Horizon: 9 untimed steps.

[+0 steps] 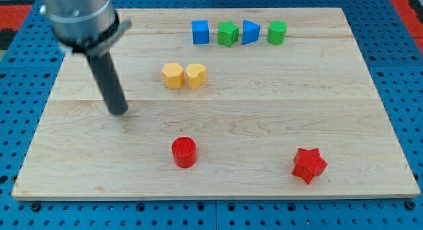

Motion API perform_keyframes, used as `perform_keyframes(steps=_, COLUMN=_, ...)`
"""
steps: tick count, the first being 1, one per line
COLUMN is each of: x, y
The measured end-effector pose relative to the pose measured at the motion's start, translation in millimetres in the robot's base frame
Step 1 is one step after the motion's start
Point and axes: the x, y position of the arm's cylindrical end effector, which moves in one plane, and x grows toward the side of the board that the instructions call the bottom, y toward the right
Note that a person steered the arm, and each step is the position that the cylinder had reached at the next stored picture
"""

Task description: Move the red circle below the yellow heart

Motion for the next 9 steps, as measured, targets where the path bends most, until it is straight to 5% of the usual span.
perform_keyframes(steps=3, x=114.0, y=71.6)
perform_keyframes(steps=9, x=-32.1, y=114.9)
